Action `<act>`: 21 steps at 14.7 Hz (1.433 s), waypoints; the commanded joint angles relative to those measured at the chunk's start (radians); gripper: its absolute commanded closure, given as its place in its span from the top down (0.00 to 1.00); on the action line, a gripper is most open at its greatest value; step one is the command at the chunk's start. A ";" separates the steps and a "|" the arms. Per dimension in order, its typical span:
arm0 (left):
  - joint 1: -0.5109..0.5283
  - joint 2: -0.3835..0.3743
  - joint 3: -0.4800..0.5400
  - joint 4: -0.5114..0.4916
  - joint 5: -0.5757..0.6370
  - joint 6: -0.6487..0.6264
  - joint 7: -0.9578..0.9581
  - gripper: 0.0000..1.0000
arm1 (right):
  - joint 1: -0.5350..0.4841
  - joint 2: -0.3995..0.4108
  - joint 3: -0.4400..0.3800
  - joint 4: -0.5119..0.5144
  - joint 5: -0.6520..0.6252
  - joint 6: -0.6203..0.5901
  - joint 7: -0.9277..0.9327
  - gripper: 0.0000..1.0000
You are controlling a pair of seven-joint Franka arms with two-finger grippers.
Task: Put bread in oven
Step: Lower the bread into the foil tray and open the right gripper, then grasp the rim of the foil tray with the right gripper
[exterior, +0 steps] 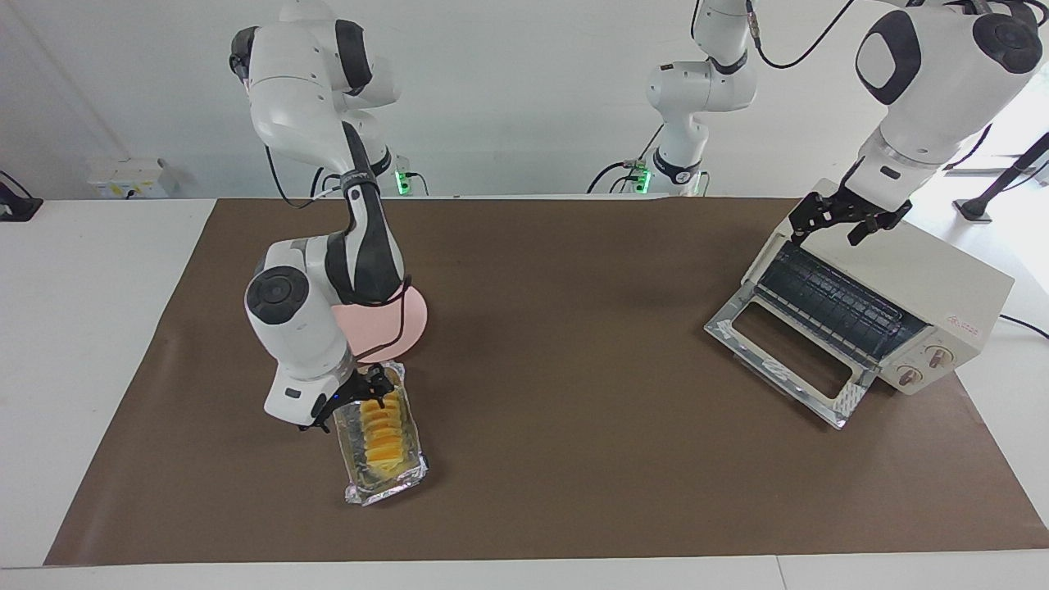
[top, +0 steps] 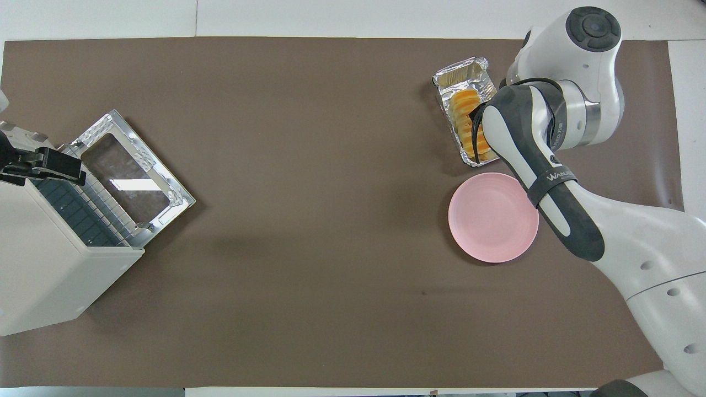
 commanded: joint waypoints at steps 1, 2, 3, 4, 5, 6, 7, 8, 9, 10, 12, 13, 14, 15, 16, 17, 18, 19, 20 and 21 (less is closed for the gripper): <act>0.003 -0.023 0.001 -0.019 -0.013 -0.006 0.007 1.00 | -0.029 0.007 0.006 -0.023 -0.026 0.075 -0.027 1.00; 0.003 -0.023 0.001 -0.019 -0.013 -0.006 0.007 1.00 | -0.032 0.007 0.006 -0.029 -0.026 0.092 -0.039 1.00; 0.003 -0.023 0.001 -0.019 -0.013 -0.006 0.007 1.00 | -0.032 0.008 0.006 -0.040 -0.024 0.114 -0.054 0.99; 0.003 -0.023 0.001 -0.020 -0.013 -0.006 0.007 1.00 | -0.038 0.008 0.006 -0.060 -0.024 0.140 -0.062 0.99; 0.003 -0.023 0.001 -0.019 -0.013 -0.006 0.007 1.00 | -0.054 0.007 0.006 -0.083 -0.024 0.176 -0.079 0.97; 0.003 -0.023 0.001 -0.020 -0.013 -0.006 0.007 1.00 | -0.061 0.004 0.008 -0.104 -0.023 0.204 -0.102 0.96; 0.003 -0.023 0.001 -0.019 -0.013 -0.006 0.007 1.00 | -0.063 -0.001 0.008 -0.124 -0.015 0.227 -0.105 0.94; 0.003 -0.023 0.001 -0.019 -0.013 -0.006 0.007 1.00 | -0.058 -0.003 0.008 -0.131 -0.012 0.236 -0.105 0.92; 0.003 -0.023 0.001 -0.019 -0.013 -0.004 0.007 1.00 | -0.060 -0.006 0.008 -0.135 -0.010 0.238 -0.107 0.91; 0.003 -0.023 0.001 -0.019 -0.013 -0.004 0.007 1.00 | -0.060 -0.006 0.009 -0.141 -0.006 0.238 -0.108 0.86; 0.004 -0.023 0.001 -0.020 -0.013 -0.006 0.007 1.00 | -0.058 -0.007 0.011 -0.143 0.008 0.237 -0.102 0.65; 0.003 -0.023 0.001 -0.019 -0.013 -0.006 0.007 1.00 | -0.058 -0.009 0.011 -0.146 0.040 0.237 -0.100 0.54; 0.003 -0.023 0.001 -0.019 -0.013 -0.006 0.007 1.00 | -0.060 -0.009 0.009 -0.158 0.098 0.237 -0.099 0.46; 0.003 -0.023 0.001 -0.019 -0.013 -0.006 0.007 1.00 | -0.061 -0.009 0.009 -0.160 0.143 0.238 -0.100 0.35; 0.003 -0.023 0.001 -0.019 -0.013 -0.004 0.007 1.00 | -0.063 -0.009 0.009 -0.163 0.154 0.237 -0.100 0.23; 0.003 -0.023 0.001 -0.019 -0.013 -0.006 0.007 1.00 | -0.063 -0.009 0.009 -0.164 0.155 0.237 -0.100 0.09; 0.003 -0.023 0.001 -0.019 -0.013 -0.006 0.007 1.00 | -0.063 -0.010 0.009 -0.171 0.157 0.237 -0.100 0.00; 0.003 -0.023 0.001 -0.019 -0.013 -0.006 0.007 1.00 | -0.063 -0.012 0.009 -0.174 0.158 0.238 -0.102 0.00; 0.003 -0.023 0.001 -0.019 -0.013 -0.006 0.007 1.00 | -0.063 -0.012 0.009 -0.174 0.163 0.237 -0.102 0.00; 0.003 -0.023 0.001 -0.019 -0.013 -0.004 0.007 1.00 | -0.063 -0.012 0.009 -0.174 0.163 0.235 -0.103 0.00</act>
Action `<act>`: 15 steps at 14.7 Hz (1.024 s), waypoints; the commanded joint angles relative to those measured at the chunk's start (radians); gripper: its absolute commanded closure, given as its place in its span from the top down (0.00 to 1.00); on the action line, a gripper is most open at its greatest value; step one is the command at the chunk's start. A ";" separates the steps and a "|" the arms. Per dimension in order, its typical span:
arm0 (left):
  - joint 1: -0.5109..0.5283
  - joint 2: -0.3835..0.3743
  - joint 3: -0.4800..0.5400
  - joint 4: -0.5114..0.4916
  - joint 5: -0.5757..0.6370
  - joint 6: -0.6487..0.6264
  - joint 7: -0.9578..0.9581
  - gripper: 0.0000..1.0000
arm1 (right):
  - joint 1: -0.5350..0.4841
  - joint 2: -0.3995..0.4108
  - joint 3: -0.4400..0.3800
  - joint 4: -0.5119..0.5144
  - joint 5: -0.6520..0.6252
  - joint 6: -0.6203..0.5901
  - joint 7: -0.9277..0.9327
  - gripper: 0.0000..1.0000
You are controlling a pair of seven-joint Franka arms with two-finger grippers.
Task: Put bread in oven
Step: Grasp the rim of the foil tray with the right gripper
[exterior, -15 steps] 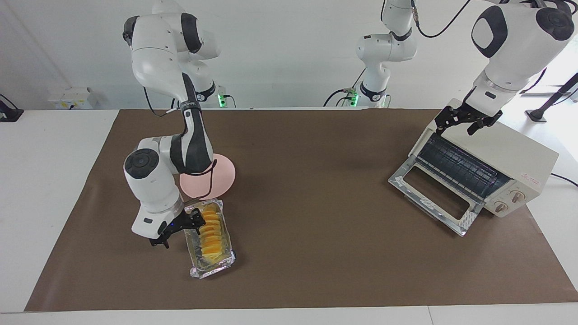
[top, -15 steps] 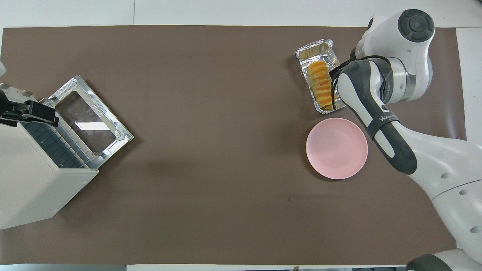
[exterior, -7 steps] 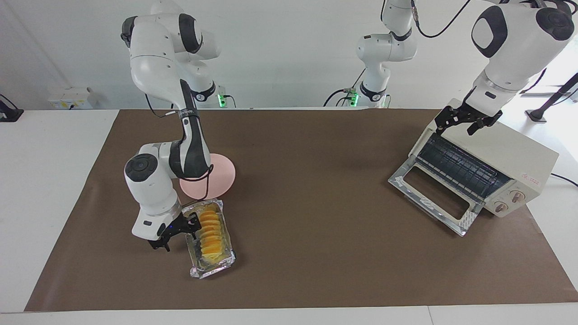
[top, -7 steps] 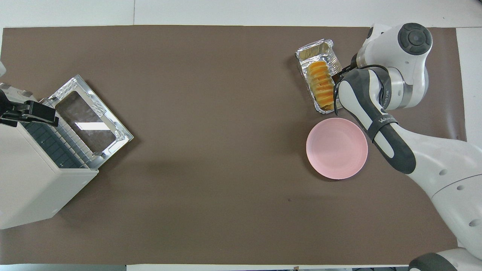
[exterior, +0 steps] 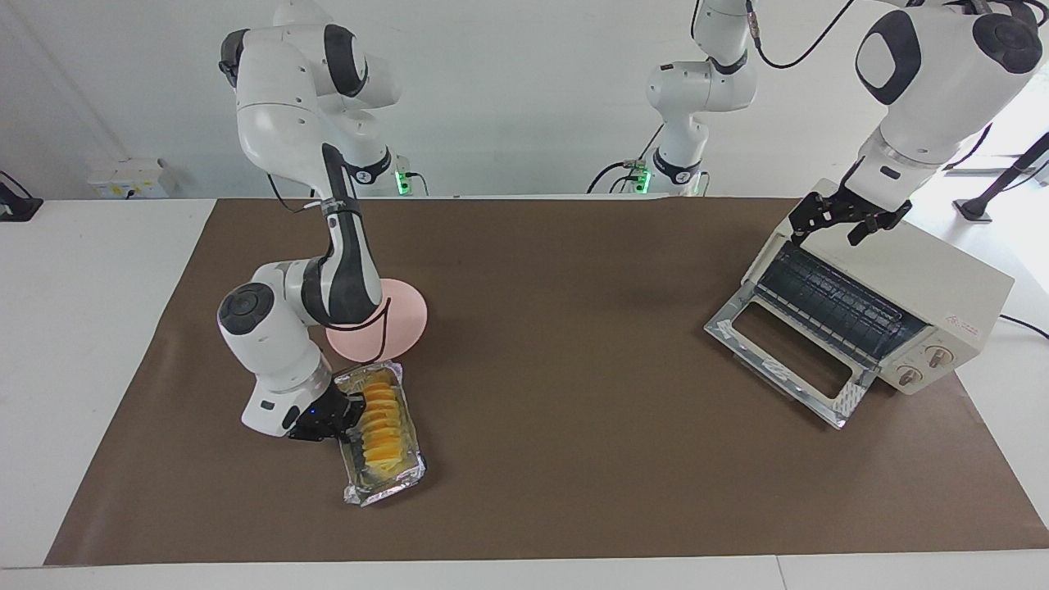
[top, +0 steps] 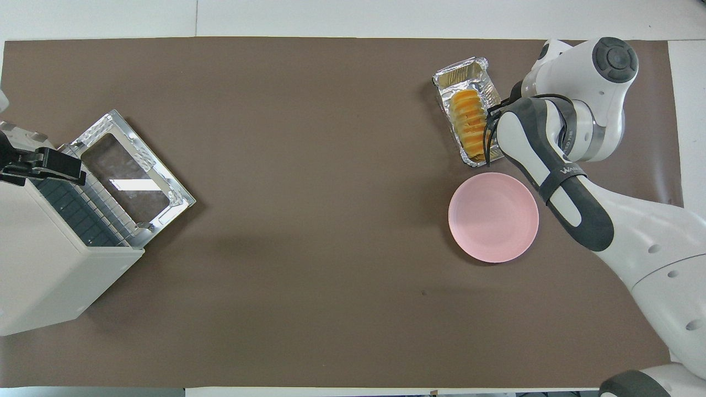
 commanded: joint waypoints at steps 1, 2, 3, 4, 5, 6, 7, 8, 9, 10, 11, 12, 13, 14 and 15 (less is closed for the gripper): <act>0.003 -0.023 0.001 -0.019 -0.013 -0.006 0.007 1.00 | -0.008 -0.028 0.006 -0.037 0.025 0.012 -0.019 0.00; 0.003 -0.023 0.001 -0.019 -0.013 -0.006 0.007 1.00 | -0.010 -0.031 0.006 -0.034 0.025 0.000 -0.019 0.00; 0.003 -0.023 0.001 -0.019 -0.013 -0.006 0.007 1.00 | -0.011 -0.032 0.006 -0.029 0.024 -0.016 -0.021 0.00; 0.003 -0.023 0.001 -0.019 -0.013 -0.006 0.007 1.00 | -0.011 -0.037 0.006 -0.019 0.024 -0.048 -0.021 0.00; 0.003 -0.023 0.001 -0.019 -0.013 -0.004 0.007 1.00 | -0.011 -0.040 0.005 -0.002 0.024 -0.085 -0.019 0.00; 0.003 -0.023 0.001 -0.020 -0.013 -0.006 0.007 1.00 | -0.007 -0.046 0.006 0.018 0.025 -0.124 -0.011 0.00; 0.004 -0.023 0.001 -0.019 -0.013 -0.004 0.007 1.00 | 0.005 -0.058 0.008 0.032 0.028 -0.160 0.001 0.00; 0.003 -0.023 0.001 -0.019 -0.013 -0.004 0.007 1.00 | 0.005 -0.066 0.011 0.053 0.028 -0.201 0.043 0.00; 0.004 -0.023 0.001 -0.019 -0.013 -0.006 0.007 1.00 | 0.008 -0.067 0.014 0.089 0.030 -0.252 0.103 0.00; 0.003 -0.023 0.001 -0.019 -0.013 -0.006 0.007 1.00 | 0.019 -0.067 0.021 0.127 0.039 -0.314 0.160 0.00; 0.003 -0.023 0.001 -0.019 -0.013 -0.006 0.007 1.00 | 0.036 -0.067 0.028 0.164 0.063 -0.367 0.224 0.00; 0.003 -0.023 0.001 -0.019 -0.013 -0.006 0.007 1.00 | 0.063 -0.071 0.028 0.185 0.079 -0.401 0.298 0.00; 0.003 -0.023 0.001 -0.019 -0.013 -0.006 0.007 1.00 | 0.094 -0.087 0.028 0.187 0.081 -0.418 0.364 0.00; 0.003 -0.023 0.001 -0.019 -0.013 -0.004 0.007 1.00 | 0.128 -0.101 0.028 0.187 0.081 -0.422 0.459 0.00; 0.003 -0.023 0.001 -0.019 -0.013 -0.006 0.007 1.00 | 0.169 -0.104 0.028 0.187 0.081 -0.422 0.551 0.00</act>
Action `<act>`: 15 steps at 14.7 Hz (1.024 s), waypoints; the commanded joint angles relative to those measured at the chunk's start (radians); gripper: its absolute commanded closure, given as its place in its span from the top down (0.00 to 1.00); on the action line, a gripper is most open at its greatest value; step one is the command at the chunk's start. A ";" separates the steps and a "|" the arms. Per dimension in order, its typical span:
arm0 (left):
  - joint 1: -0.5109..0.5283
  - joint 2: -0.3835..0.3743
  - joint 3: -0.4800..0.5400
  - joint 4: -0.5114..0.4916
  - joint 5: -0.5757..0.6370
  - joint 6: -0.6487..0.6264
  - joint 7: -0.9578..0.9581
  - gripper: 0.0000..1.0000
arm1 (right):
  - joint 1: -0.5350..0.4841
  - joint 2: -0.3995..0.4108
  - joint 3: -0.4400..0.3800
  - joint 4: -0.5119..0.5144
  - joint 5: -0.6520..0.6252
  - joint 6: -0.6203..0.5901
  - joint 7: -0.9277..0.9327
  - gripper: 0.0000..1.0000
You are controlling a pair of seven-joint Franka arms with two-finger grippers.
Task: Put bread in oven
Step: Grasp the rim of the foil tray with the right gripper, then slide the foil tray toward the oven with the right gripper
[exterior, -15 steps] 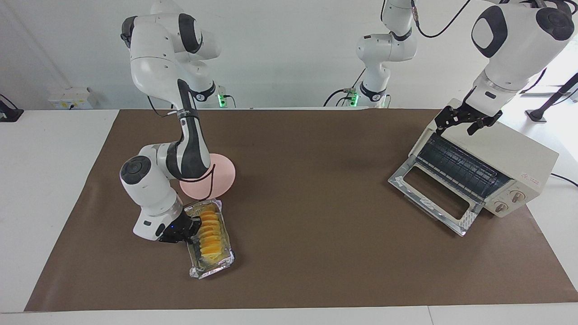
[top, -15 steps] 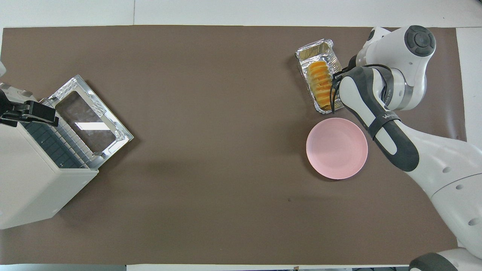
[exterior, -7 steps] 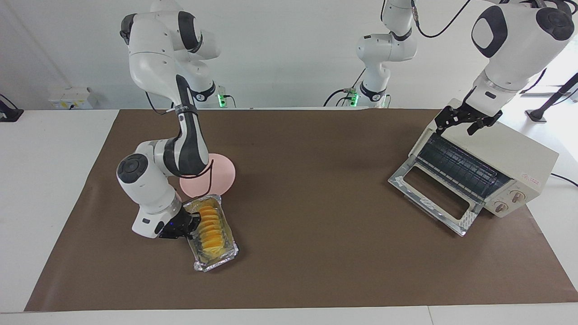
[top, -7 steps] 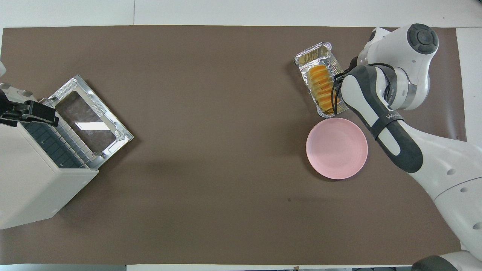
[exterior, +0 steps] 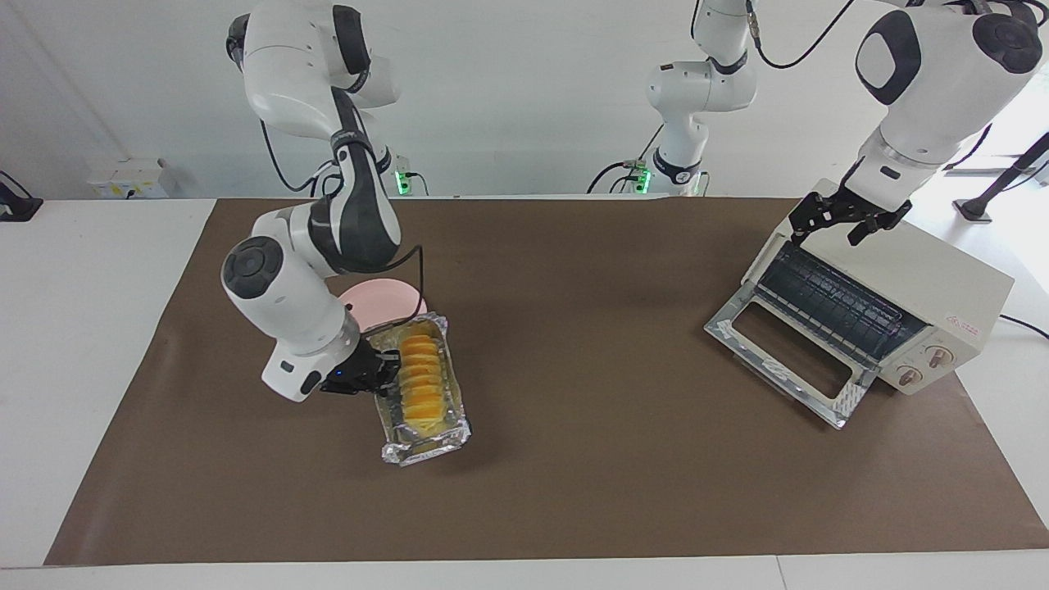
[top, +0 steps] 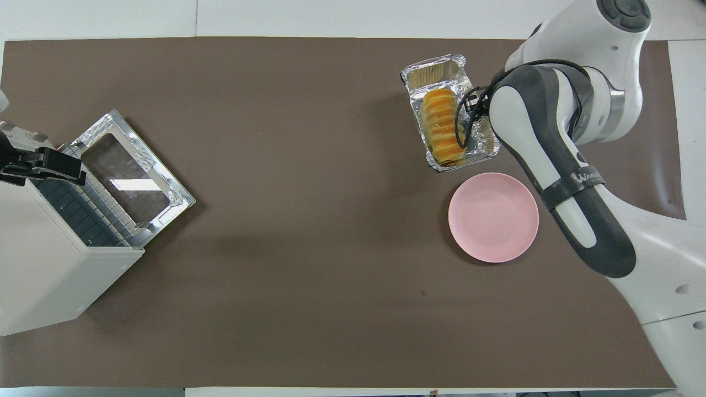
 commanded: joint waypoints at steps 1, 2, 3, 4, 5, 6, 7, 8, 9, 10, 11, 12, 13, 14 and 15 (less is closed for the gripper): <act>0.003 -0.023 0.001 -0.019 -0.013 -0.004 0.007 1.00 | 0.112 -0.013 -0.003 0.004 0.010 -0.013 0.229 0.00; 0.003 -0.023 0.001 -0.019 -0.013 -0.006 0.007 1.00 | 0.159 -0.014 -0.004 -0.006 0.002 0.001 0.301 0.00; 0.003 -0.023 0.001 -0.019 -0.013 -0.006 0.007 1.00 | 0.185 -0.022 -0.004 -0.019 0.001 0.010 0.341 0.00; 0.003 -0.023 0.001 -0.019 -0.013 -0.004 0.007 1.00 | 0.202 -0.028 -0.004 -0.035 -0.001 0.024 0.355 0.00; 0.003 -0.023 0.001 -0.019 -0.013 -0.006 0.007 1.00 | 0.221 -0.033 -0.004 -0.059 0.001 0.045 0.366 0.00; 0.003 -0.023 0.001 -0.019 -0.013 -0.004 0.007 1.00 | 0.242 -0.037 -0.004 -0.082 0.001 0.077 0.383 0.00; 0.003 -0.023 0.001 -0.019 -0.013 -0.006 0.007 1.00 | 0.268 -0.040 -0.004 -0.116 -0.001 0.120 0.404 0.00; 0.003 -0.023 0.001 -0.019 -0.013 -0.004 0.007 1.00 | 0.293 -0.042 -0.006 -0.153 -0.001 0.164 0.417 0.00; 0.003 -0.023 0.001 -0.019 -0.013 -0.006 0.007 1.00 | 0.313 -0.046 -0.004 -0.180 -0.001 0.204 0.441 0.00; 0.003 -0.023 0.001 -0.019 -0.013 -0.006 0.007 1.00 | 0.334 -0.043 -0.004 -0.203 -0.001 0.244 0.484 0.00; 0.003 -0.023 0.001 -0.019 -0.013 -0.006 0.007 1.00 | 0.353 -0.039 -0.004 -0.229 -0.001 0.293 0.519 0.00; 0.003 -0.023 0.001 -0.019 -0.013 -0.006 0.007 1.00 | 0.374 -0.036 -0.004 -0.263 -0.001 0.350 0.529 0.00; 0.003 -0.023 0.001 -0.019 -0.013 -0.006 0.007 1.00 | 0.387 -0.036 -0.004 -0.292 -0.001 0.396 0.529 0.00; 0.004 -0.023 0.001 -0.019 -0.013 -0.006 0.007 1.00 | 0.391 -0.039 -0.004 -0.312 -0.002 0.418 0.527 0.00; 0.004 -0.023 0.001 -0.019 -0.013 -0.004 0.007 1.00 | 0.393 -0.040 -0.004 -0.317 -0.002 0.422 0.527 0.00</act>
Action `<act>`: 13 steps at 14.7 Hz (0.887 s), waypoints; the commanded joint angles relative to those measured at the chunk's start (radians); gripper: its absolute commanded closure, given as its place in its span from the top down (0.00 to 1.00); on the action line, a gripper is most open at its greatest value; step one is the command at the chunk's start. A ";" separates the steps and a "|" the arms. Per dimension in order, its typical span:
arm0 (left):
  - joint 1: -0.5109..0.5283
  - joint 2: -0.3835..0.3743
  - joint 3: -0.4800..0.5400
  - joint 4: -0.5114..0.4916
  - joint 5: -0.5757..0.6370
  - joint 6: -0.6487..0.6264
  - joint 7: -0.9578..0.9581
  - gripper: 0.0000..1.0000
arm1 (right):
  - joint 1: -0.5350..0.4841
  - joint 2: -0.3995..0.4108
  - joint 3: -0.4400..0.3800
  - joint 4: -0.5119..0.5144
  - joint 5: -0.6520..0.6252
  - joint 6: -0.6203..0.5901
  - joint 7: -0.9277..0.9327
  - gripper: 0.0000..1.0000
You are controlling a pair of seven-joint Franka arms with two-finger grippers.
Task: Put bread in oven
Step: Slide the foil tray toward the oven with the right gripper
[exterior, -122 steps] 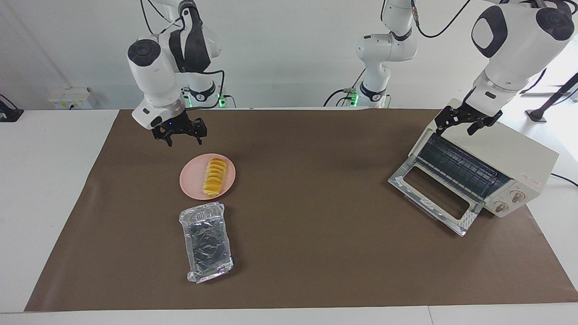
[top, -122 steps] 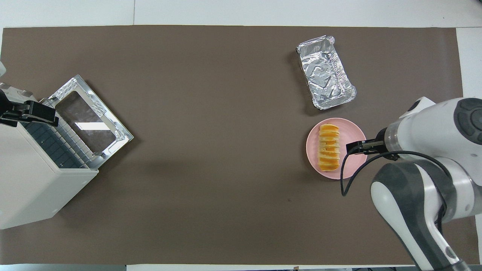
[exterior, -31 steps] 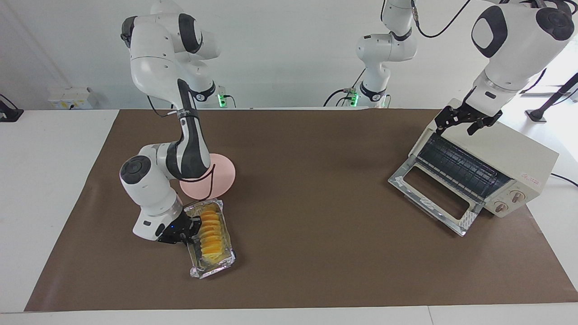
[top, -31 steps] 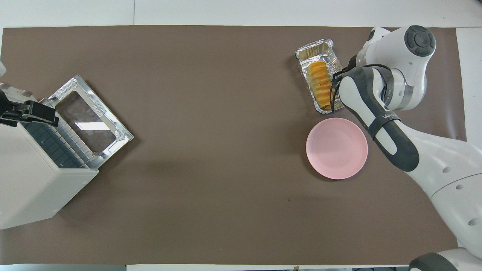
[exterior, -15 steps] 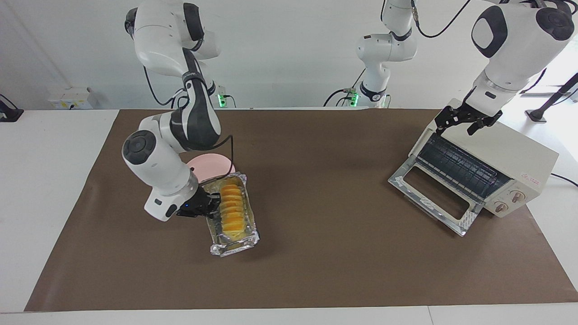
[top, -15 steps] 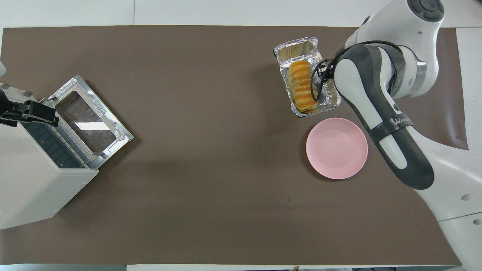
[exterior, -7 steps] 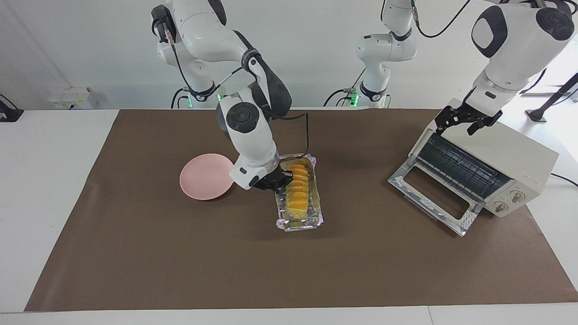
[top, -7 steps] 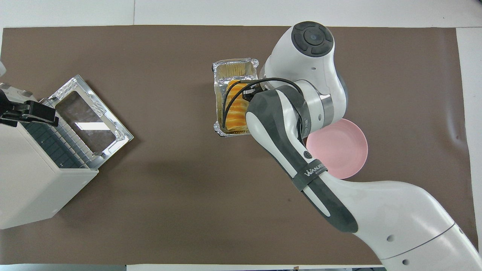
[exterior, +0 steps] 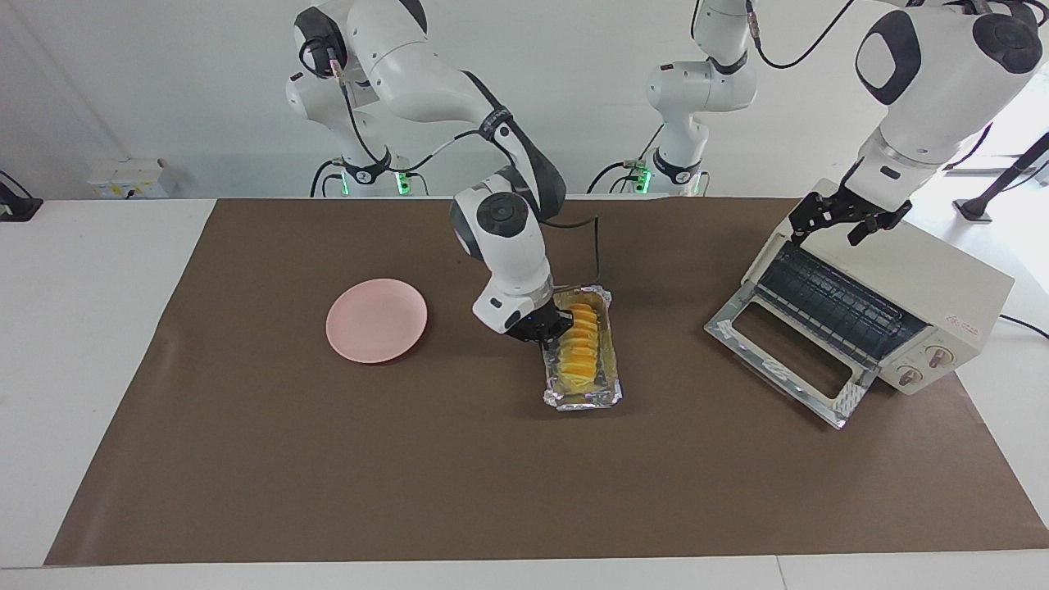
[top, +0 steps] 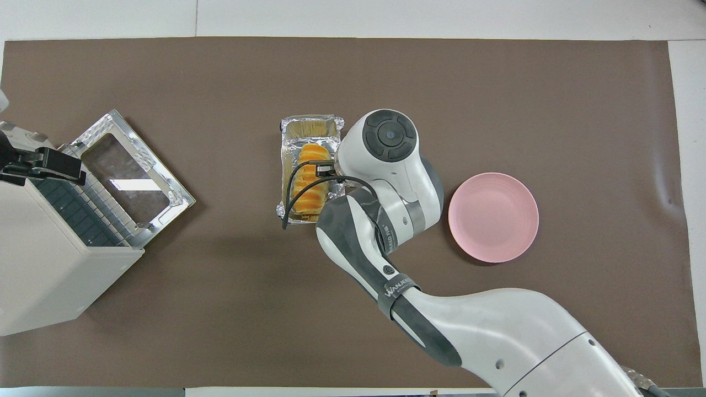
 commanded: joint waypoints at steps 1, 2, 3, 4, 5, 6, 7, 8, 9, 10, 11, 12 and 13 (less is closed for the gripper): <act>0.003 -0.023 0.001 -0.019 -0.013 -0.006 0.007 1.00 | -0.001 -0.033 -0.002 -0.061 0.000 0.038 0.008 0.00; 0.003 -0.023 0.001 -0.020 -0.013 -0.006 0.007 1.00 | -0.001 -0.036 -0.002 -0.078 -0.002 0.049 -0.004 0.00; 0.003 -0.023 0.001 -0.019 -0.013 -0.004 0.007 1.00 | -0.001 -0.039 -0.002 -0.099 -0.003 0.077 -0.015 0.00; 0.004 -0.023 0.001 -0.019 -0.013 -0.006 0.007 1.00 | -0.001 -0.045 -0.002 -0.119 -0.003 0.103 -0.017 0.00; 0.003 -0.023 0.001 -0.019 -0.013 -0.006 0.007 1.00 | -0.001 -0.048 -0.002 -0.130 -0.003 0.114 -0.015 0.00; 0.003 -0.023 0.001 -0.019 -0.013 -0.006 0.007 1.00 | -0.001 -0.048 -0.002 -0.130 -0.003 0.112 -0.014 0.00; 0.001 -0.023 0.001 -0.019 -0.013 -0.009 0.007 1.00 | -0.002 -0.048 -0.002 -0.129 -0.002 0.112 -0.010 0.80; -0.002 -0.023 0.001 -0.019 -0.013 -0.012 0.007 1.00 | -0.002 -0.047 -0.002 -0.124 0.000 0.105 -0.004 1.00; -0.002 -0.023 0.001 -0.019 -0.013 -0.004 0.007 1.00 | -0.004 -0.047 -0.002 -0.120 0.003 0.097 -0.003 1.00; -0.002 -0.023 0.000 -0.019 -0.013 -0.001 0.004 1.00 | -0.005 -0.047 -0.002 -0.110 0.006 0.082 0.005 1.00; -0.010 -0.023 -0.002 -0.020 -0.013 -0.003 0.004 1.00 | -0.007 -0.045 -0.002 -0.083 0.009 0.042 0.025 1.00; -0.010 -0.023 -0.005 -0.022 -0.013 -0.004 0.002 1.00 | -0.013 -0.044 -0.002 -0.043 0.009 -0.019 0.046 1.00; -0.013 -0.023 -0.011 -0.024 -0.013 0.002 0.001 1.00 | -0.021 -0.044 -0.008 -0.003 0.009 -0.085 0.054 1.00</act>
